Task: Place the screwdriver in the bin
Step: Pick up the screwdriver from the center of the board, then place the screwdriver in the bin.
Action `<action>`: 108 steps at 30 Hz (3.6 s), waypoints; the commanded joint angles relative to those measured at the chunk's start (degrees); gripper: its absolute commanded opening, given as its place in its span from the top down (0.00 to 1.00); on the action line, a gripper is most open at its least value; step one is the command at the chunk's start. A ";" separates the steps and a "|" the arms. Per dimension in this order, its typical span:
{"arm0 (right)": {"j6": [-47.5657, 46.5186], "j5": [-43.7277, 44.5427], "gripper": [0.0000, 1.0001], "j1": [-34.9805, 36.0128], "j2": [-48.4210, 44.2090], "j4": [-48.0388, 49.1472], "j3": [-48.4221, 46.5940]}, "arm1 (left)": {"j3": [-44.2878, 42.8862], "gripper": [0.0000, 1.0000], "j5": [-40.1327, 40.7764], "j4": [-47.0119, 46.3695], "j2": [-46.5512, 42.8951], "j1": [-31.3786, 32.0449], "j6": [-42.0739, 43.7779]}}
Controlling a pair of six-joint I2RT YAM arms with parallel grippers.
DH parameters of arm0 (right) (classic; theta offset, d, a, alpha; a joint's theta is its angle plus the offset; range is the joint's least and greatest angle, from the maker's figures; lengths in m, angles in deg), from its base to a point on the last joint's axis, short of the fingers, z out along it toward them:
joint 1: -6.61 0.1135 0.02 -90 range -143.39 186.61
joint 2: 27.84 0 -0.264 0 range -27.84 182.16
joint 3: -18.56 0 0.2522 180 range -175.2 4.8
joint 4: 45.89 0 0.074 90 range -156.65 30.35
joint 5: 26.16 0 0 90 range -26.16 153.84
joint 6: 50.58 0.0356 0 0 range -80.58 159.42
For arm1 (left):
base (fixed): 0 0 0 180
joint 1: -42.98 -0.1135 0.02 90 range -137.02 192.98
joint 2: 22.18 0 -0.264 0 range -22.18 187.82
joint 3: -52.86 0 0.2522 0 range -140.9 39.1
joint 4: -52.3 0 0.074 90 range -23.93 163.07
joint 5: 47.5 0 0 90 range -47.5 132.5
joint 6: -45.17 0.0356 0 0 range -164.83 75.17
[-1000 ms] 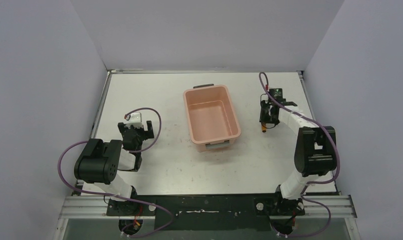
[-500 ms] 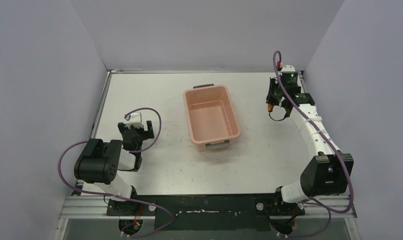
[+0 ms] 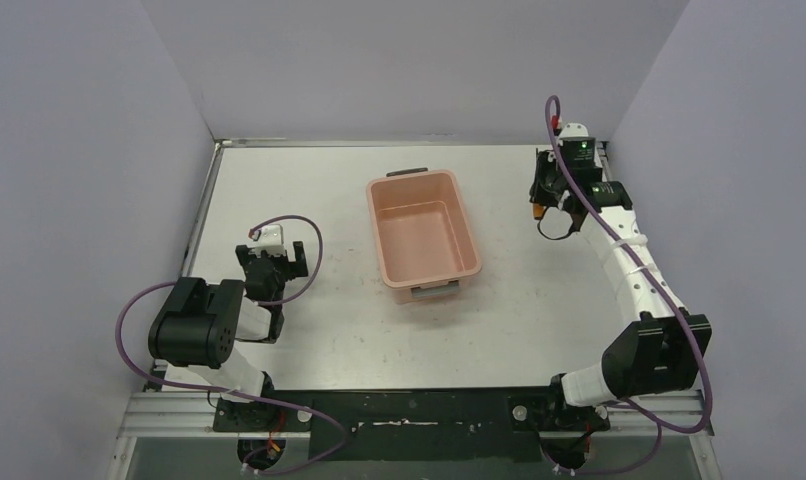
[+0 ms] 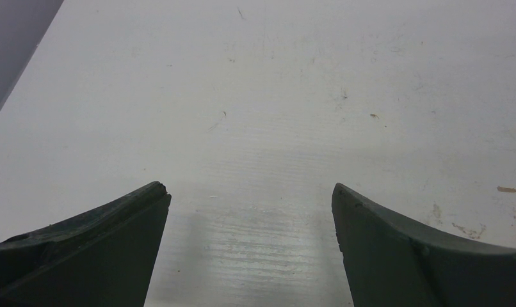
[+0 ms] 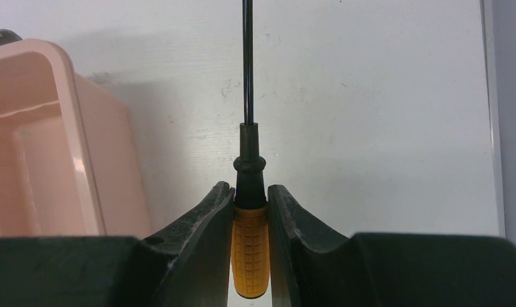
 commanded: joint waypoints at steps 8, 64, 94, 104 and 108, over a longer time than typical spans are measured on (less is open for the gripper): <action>4.23 2.97 0.92 11.27 1.71 -0.96 -5.36 | -1.27 0.03 0.17 -3.23 -0.24 0.17 -0.48; 15.01 7.65 0.83 33.68 32.05 9.79 -2.57 | -1.31 0.03 0.16 -3.22 -0.25 0.16 -0.47; 14.32 12.15 0.37 35.42 21.39 -1.20 -15.35 | -1.33 0.03 0.16 -3.22 -0.24 0.17 -0.42; 12.21 13.27 0.21 35.42 18.86 -3.82 -19.99 | -1.33 0.03 0.16 -3.20 -0.17 0.17 -0.48; 11.48 14.00 0.18 35.37 17.93 -3.90 -20.05 | -1.32 0.03 0.16 -3.27 -0.21 0.17 -0.50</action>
